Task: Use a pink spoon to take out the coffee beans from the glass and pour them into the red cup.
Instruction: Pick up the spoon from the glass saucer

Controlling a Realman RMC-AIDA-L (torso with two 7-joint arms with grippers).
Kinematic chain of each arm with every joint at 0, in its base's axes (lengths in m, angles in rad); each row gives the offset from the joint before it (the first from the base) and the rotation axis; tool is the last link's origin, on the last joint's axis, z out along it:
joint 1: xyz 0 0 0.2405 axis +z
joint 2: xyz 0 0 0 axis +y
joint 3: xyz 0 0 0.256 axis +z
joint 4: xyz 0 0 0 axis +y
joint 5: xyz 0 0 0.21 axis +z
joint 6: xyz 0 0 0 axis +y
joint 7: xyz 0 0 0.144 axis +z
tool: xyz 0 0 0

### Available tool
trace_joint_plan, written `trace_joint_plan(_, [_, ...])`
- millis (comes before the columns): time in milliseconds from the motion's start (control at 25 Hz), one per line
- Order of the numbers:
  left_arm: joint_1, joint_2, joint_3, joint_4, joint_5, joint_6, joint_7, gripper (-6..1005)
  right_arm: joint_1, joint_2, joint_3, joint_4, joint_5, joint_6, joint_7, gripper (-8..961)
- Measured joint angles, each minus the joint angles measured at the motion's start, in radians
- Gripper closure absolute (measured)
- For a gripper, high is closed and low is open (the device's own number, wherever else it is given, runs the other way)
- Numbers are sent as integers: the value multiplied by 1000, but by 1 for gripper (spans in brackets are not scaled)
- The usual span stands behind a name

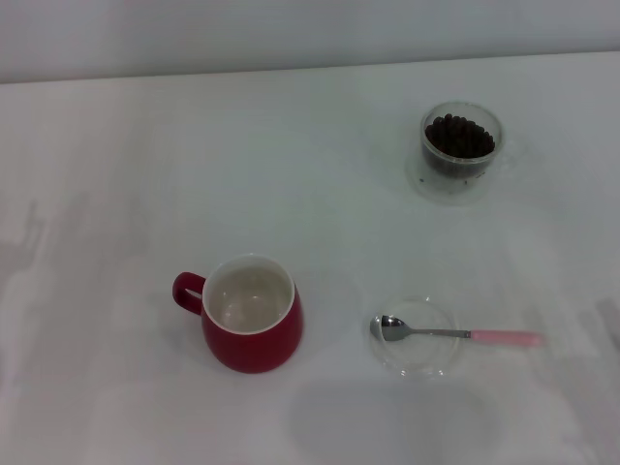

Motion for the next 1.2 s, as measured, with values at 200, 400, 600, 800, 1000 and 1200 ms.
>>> trace_joint_plan(200, [-21, 1, 3, 5, 25, -3, 0, 242, 3, 1, 27, 80, -24, -26, -95, 309])
trace_joint_plan(400, [-41, 1, 3, 6, 51, -8, 0, 243, 11, 4, 65, 115, -112, -20, -106, 307])
trace_joint_plan(600, [-51, 1, 3, 7, 54, -9, 0, 241, 19, 4, 176, 148, -239, 41, -151, 309])
trace_joint_plan(800, [-52, 0, 2, 7, 54, -9, 0, 242, 22, 5, 195, 158, -268, 89, -167, 309])
trace_joint_plan(1000, [-53, -3, 3, 9, 54, -9, 0, 242, 21, 4, 202, 171, -287, 118, -180, 308])
trace_joint_plan(1200, [-50, -4, 3, 24, 54, -9, 0, 241, 22, 6, 233, 212, -328, 119, -217, 308])
